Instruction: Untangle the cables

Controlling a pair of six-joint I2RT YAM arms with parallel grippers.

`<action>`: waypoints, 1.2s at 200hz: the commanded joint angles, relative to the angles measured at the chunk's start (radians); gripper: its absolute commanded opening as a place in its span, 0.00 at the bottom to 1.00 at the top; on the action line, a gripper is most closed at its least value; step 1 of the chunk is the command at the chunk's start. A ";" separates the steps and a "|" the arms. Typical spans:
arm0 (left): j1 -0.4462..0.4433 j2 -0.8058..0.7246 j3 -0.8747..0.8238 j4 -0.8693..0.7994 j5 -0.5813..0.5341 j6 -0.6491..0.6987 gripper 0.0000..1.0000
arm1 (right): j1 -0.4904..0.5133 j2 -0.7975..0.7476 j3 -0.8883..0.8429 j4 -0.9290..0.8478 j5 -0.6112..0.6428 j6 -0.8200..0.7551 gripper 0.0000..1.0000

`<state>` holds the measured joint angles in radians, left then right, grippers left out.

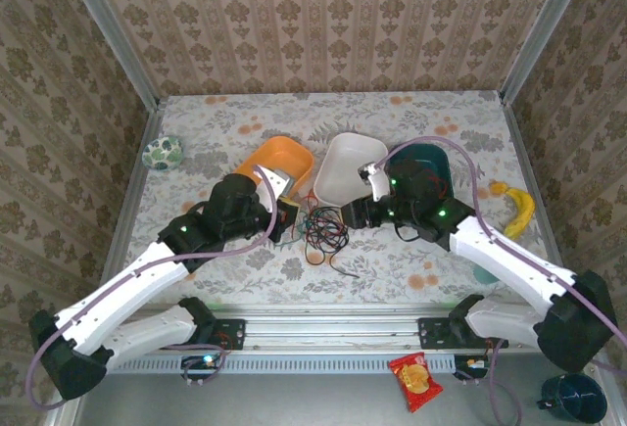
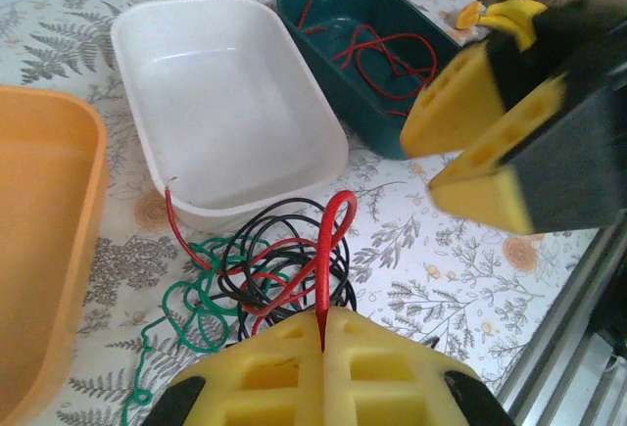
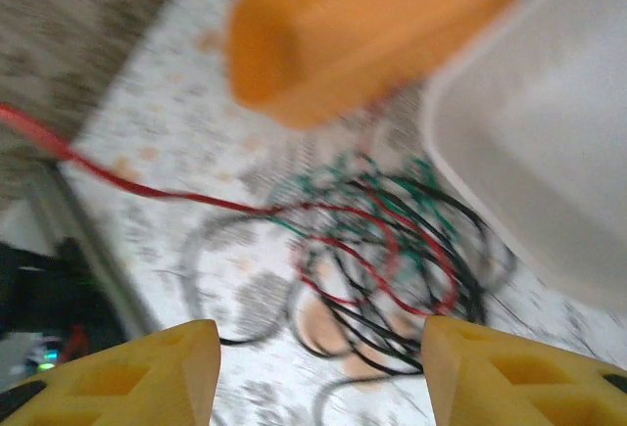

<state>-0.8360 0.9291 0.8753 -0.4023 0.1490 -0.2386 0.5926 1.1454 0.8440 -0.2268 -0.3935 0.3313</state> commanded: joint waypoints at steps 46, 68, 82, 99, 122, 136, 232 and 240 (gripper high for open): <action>0.007 0.004 0.008 0.077 0.063 -0.013 0.00 | 0.072 0.146 0.167 0.063 -0.175 -0.011 0.56; 0.006 -0.003 0.008 0.077 0.064 -0.017 0.00 | 0.076 0.193 0.187 0.085 -0.169 -0.007 0.54; 0.006 -0.007 0.010 0.081 0.073 -0.019 0.00 | 0.079 0.214 0.196 0.106 -0.150 0.000 0.52; 0.005 -0.013 0.005 0.090 0.086 -0.021 0.00 | 0.079 0.230 0.206 0.126 -0.105 0.003 0.36; 0.005 -0.019 -0.009 0.090 0.062 -0.016 0.01 | 0.079 0.211 0.202 0.143 -0.048 -0.003 0.05; 0.005 -0.018 -0.035 0.096 0.015 -0.020 0.26 | 0.078 0.181 0.205 0.131 -0.035 -0.027 0.00; -0.036 0.192 -0.279 0.455 -0.101 -0.082 0.70 | 0.042 0.008 0.306 0.111 -0.047 0.067 0.00; -0.034 0.215 -0.285 0.480 -0.101 -0.081 0.70 | 0.035 -0.005 0.308 0.126 -0.047 0.084 0.00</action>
<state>-0.8700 1.1027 0.6033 -0.0776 0.0792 -0.2996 0.6445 1.1809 1.1141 -0.1364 -0.4412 0.3592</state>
